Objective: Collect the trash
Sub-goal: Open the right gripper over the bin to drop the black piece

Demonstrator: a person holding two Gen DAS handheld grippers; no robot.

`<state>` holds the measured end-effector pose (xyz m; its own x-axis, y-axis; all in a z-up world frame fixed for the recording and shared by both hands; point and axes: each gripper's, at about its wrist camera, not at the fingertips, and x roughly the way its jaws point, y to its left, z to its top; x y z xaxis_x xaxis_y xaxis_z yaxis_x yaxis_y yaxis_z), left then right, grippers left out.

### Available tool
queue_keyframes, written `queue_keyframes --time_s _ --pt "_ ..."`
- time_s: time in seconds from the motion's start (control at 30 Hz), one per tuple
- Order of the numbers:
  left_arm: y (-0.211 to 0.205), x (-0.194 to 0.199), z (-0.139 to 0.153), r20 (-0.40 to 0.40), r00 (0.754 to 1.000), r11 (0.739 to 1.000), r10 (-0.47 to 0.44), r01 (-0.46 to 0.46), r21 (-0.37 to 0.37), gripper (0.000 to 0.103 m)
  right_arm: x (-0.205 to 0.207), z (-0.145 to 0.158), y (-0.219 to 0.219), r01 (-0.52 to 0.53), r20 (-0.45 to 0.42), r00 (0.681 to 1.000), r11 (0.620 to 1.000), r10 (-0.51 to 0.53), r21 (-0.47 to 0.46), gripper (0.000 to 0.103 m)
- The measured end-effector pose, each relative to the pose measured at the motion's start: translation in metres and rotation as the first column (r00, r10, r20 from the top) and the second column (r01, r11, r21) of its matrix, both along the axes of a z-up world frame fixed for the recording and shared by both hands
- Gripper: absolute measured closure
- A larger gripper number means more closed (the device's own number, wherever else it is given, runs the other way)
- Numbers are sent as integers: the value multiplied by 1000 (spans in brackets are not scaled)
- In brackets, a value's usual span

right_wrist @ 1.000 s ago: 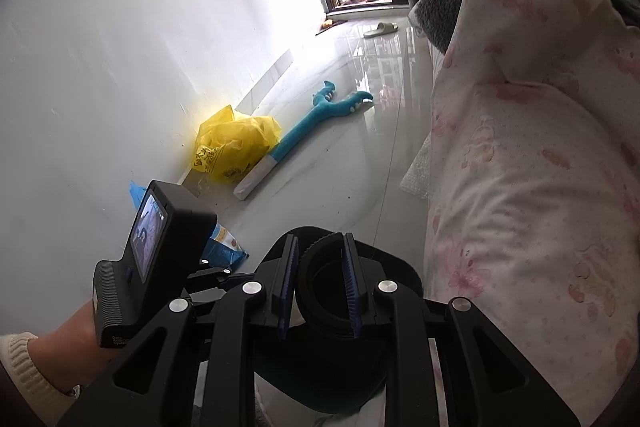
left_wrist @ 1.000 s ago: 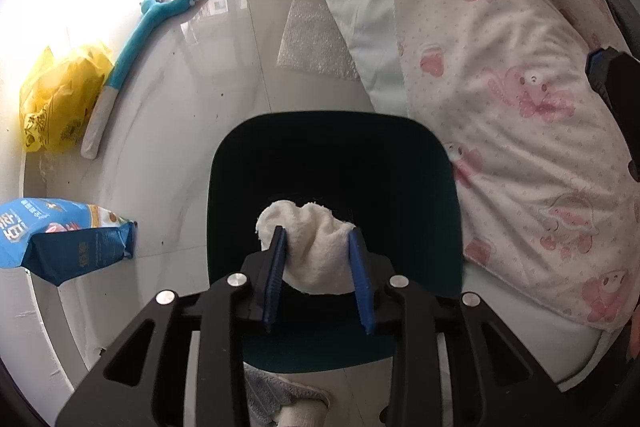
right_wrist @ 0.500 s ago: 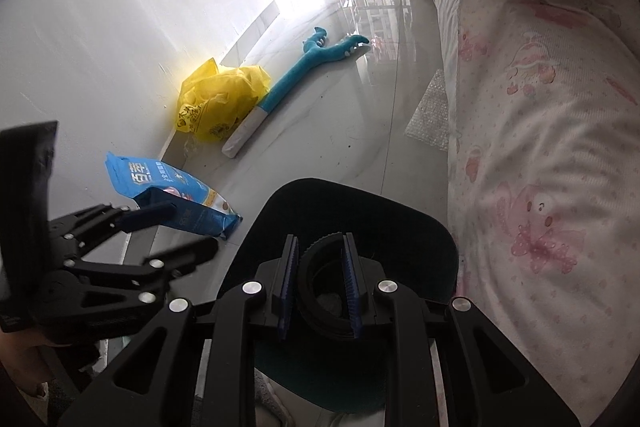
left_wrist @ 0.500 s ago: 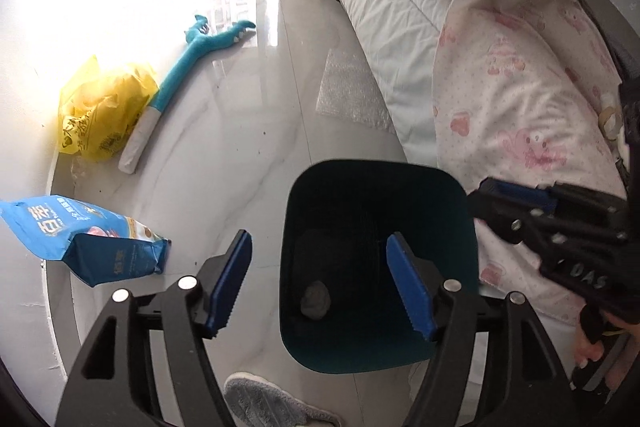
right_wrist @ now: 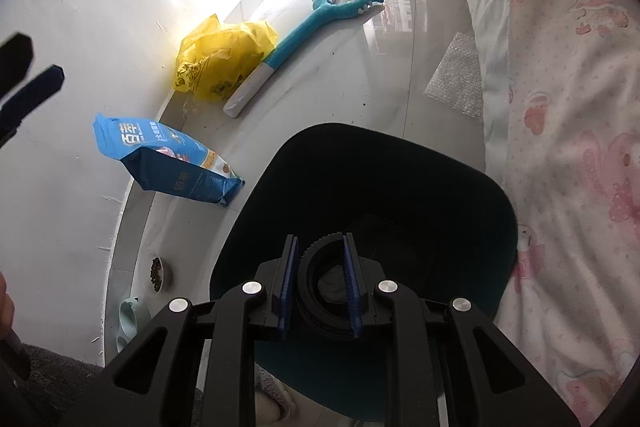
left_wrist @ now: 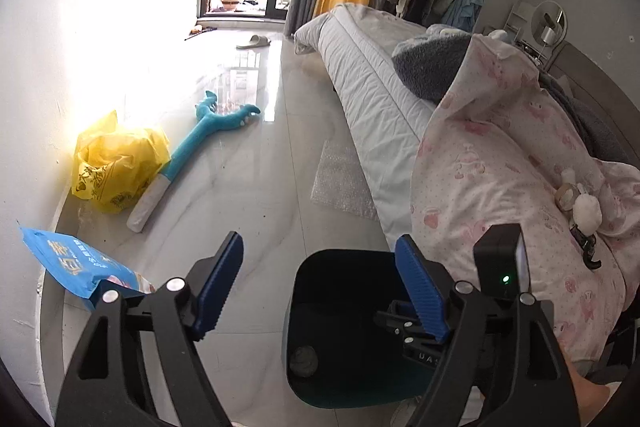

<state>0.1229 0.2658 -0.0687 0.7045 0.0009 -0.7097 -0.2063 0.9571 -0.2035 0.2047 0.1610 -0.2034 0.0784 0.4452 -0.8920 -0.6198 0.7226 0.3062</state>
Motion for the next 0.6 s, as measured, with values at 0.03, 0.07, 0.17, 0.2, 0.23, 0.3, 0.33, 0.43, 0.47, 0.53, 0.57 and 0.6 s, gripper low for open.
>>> queue_keyframes --time_s 0.03,0.07,0.17,0.2,0.23,0.3,0.33,0.43,0.47,0.53,0.57,0.6 --pt "0 -1 3 16 1000 1000 1 -1 7 21 -1 -2 1 -6 -11 1000 1000 6 -4 80" --pt "0 -2 6 26 1000 1000 -1 0 12 21 -3 -5 2 -12 -23 1000 1000 11 -8 79" --pt "0 -6 14 65 998 1000 -2 0 23 21 -8 -11 2 -27 -44 999 1000 26 -14 79" --pt "1 -7 17 78 997 1000 -1 0 23 21 -10 -12 3 -32 -42 999 999 31 -21 78" --pt "1 -7 20 95 995 1000 5 -7 22 21 -11 -13 4 -36 -41 999 999 35 -24 75" --pt "1 -7 27 118 993 1000 19 -22 22 21 -13 -12 2 -38 -41 998 999 37 -25 64" --pt "2 -8 29 126 992 999 24 -27 22 21 -14 -11 2 -40 -40 998 999 39 -22 58" --pt "-1 -7 39 161 986 999 37 -42 25 21 -16 -7 0 -50 -32 998 999 49 -17 58" --pt "-2 -6 42 168 985 999 38 -43 26 21 -16 -4 -2 -52 -26 998 999 51 -11 58" --pt "-5 -6 48 189 981 999 38 -43 27 20 -16 4 -7 -55 -6 998 998 55 1 58" --pt "-8 -4 51 201 979 999 38 -43 24 19 -15 9 -10 -55 7 998 998 55 8 58" --pt "-10 -2 54 212 976 999 38 -43 18 19 -14 15 -14 -54 19 998 998 54 18 57"
